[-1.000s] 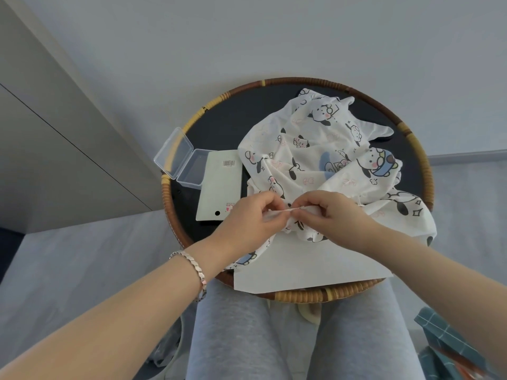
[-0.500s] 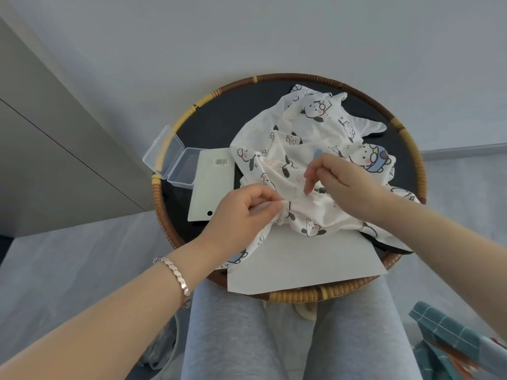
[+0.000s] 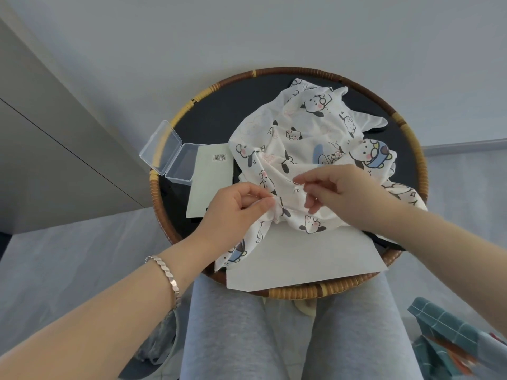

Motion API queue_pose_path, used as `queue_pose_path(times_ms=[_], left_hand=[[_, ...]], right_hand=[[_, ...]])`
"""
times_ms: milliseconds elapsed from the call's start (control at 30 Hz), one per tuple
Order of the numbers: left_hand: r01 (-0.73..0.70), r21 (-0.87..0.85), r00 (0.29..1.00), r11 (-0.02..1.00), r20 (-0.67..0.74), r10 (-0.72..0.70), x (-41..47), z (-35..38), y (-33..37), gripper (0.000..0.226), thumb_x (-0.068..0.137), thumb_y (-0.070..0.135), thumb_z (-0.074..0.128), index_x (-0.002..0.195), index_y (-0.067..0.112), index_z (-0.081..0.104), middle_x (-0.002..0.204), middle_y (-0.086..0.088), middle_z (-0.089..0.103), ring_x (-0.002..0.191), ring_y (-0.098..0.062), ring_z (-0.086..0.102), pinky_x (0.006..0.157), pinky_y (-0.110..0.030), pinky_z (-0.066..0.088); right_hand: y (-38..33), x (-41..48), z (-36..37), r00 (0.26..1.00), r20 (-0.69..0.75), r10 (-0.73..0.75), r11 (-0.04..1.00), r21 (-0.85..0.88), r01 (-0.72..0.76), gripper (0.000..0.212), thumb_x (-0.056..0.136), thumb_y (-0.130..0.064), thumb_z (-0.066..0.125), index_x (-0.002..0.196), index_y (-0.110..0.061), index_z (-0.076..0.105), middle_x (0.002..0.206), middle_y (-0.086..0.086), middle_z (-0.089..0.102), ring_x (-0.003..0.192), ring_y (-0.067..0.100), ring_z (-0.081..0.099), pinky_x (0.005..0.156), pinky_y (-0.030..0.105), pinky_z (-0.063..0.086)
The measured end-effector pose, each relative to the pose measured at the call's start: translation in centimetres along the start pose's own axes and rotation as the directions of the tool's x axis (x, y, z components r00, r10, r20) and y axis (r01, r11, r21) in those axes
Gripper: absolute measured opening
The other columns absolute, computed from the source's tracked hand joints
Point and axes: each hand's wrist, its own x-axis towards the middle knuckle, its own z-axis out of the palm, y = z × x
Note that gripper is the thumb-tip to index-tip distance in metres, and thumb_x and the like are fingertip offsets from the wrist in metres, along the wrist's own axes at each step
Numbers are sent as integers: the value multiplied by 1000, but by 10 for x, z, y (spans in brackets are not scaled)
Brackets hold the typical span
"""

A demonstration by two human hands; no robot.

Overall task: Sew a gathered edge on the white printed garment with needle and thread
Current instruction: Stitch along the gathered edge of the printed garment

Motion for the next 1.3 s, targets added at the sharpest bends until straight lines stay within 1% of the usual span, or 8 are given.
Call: queue_pose_path(times_ms=[67, 100, 200, 367, 567, 767, 967, 1300], left_hand=[[61, -52, 998, 997, -20, -62, 2, 0, -1, 9, 84, 16, 65, 79, 23, 66, 69, 8, 70, 70, -4, 63, 75, -19, 48], [87, -71, 996, 994, -21, -89, 2, 0, 0, 9, 84, 15, 64, 80, 23, 66, 71, 6, 70, 70, -5, 63, 76, -20, 49], [102, -52, 994, 993, -24, -103, 3, 0, 3, 10, 85, 16, 64, 80, 24, 66, 72, 5, 69, 69, -4, 62, 73, -18, 47], [18, 28, 999, 999, -39, -17, -1, 0, 7, 10, 86, 18, 64, 79, 26, 65, 68, 10, 70, 69, -3, 62, 68, -13, 47], [-62, 90, 997, 994, -39, 66, -5, 3, 11, 8, 87, 18, 62, 80, 22, 63, 72, -15, 69, 56, -9, 48, 53, -13, 38], [-72, 67, 996, 995, -54, 76, -6, 3, 10, 13, 87, 15, 62, 78, 24, 61, 61, 8, 66, 53, 2, 51, 54, -6, 39], [-93, 79, 994, 993, -52, 97, -7, 4, 11, 13, 86, 15, 62, 78, 25, 60, 53, 16, 63, 50, 6, 51, 53, -3, 36], [-168, 162, 983, 972, -52, 179, -18, 11, 10, 15, 88, 19, 60, 81, 32, 58, 76, 13, 68, 76, 3, 62, 68, -7, 44]], right_hand=[[0, -6, 8, 997, -6, 78, 986, 151, -76, 20, 94, -10, 48, 90, -22, 63, 65, -5, 67, 58, 1, 65, 81, 40, 52], [-1, -9, 11, 994, -16, 112, 968, 229, -105, 18, 94, -10, 50, 88, -19, 64, 63, -4, 69, 58, 4, 67, 79, 40, 53], [-2, -14, 19, 985, -11, 174, 914, 373, -158, 11, 90, -13, 57, 89, -8, 67, 61, 2, 70, 59, 16, 70, 70, 28, 58], [-5, -17, 29, 990, -1, 140, 914, 385, -129, 14, 88, -14, 61, 79, -5, 66, 58, 3, 59, 52, 16, 66, 53, 26, 57], [-5, -21, 33, 993, 2, 119, 924, 365, -112, 13, 87, -12, 61, 76, -8, 67, 54, 2, 58, 48, 13, 63, 47, 22, 52], [-6, -22, 33, 990, 0, 138, 927, 351, -129, 15, 87, -11, 61, 72, -10, 66, 53, 2, 59, 45, 11, 62, 46, 20, 50], [-8, -22, 33, 989, -9, 144, 938, 320, -134, 15, 86, -11, 60, 73, -8, 67, 54, 3, 60, 44, 7, 60, 43, 17, 47], [-16, -16, 38, 977, -49, 206, 909, 380, -173, 16, 88, -14, 58, 76, -7, 67, 50, -1, 59, 38, 3, 56, 40, 13, 41]])
